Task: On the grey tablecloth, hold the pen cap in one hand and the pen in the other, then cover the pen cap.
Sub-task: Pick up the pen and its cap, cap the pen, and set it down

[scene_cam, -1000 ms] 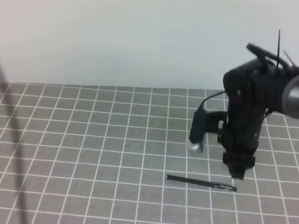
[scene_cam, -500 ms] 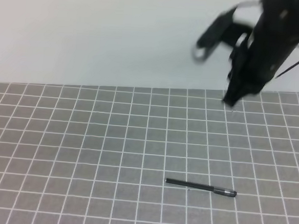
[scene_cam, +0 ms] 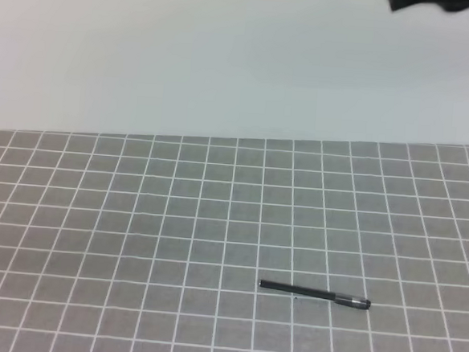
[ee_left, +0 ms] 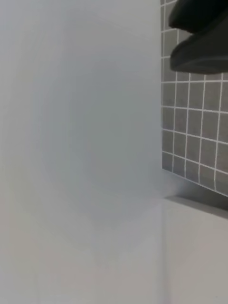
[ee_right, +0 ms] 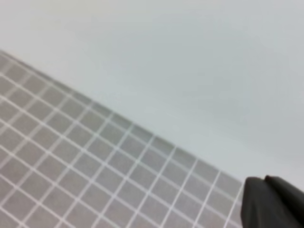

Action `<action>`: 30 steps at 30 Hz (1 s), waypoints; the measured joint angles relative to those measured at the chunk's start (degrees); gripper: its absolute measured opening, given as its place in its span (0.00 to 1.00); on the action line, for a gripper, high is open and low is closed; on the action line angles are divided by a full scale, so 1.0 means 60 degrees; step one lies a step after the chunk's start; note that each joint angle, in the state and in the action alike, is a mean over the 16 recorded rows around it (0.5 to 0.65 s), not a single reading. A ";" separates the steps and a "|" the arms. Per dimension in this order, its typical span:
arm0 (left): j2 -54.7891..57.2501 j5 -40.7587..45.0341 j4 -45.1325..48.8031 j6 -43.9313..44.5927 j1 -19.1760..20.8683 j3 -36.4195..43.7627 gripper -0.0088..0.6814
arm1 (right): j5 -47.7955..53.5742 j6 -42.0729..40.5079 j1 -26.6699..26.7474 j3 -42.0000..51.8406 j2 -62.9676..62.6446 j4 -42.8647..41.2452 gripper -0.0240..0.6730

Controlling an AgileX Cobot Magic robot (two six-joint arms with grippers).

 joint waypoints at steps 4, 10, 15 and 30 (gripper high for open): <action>0.0000 -0.0100 0.1686 -0.1404 0.0226 0.0121 0.15 | -0.0880 0.1012 0.0348 0.0924 -0.0977 -0.0666 0.04; -0.0003 0.0276 0.5751 -0.5155 0.0596 0.0517 0.15 | -0.2126 0.2495 0.0851 0.3102 -0.2632 -0.1753 0.04; -0.0115 0.0886 0.9479 -0.8756 0.0803 0.1098 0.15 | -0.2653 0.3437 0.1078 0.5023 -0.4044 -0.2127 0.04; -0.2392 0.3601 1.2758 -1.3248 0.1070 0.2662 0.15 | -0.1201 0.3862 0.1021 0.7102 -0.6037 -0.2077 0.04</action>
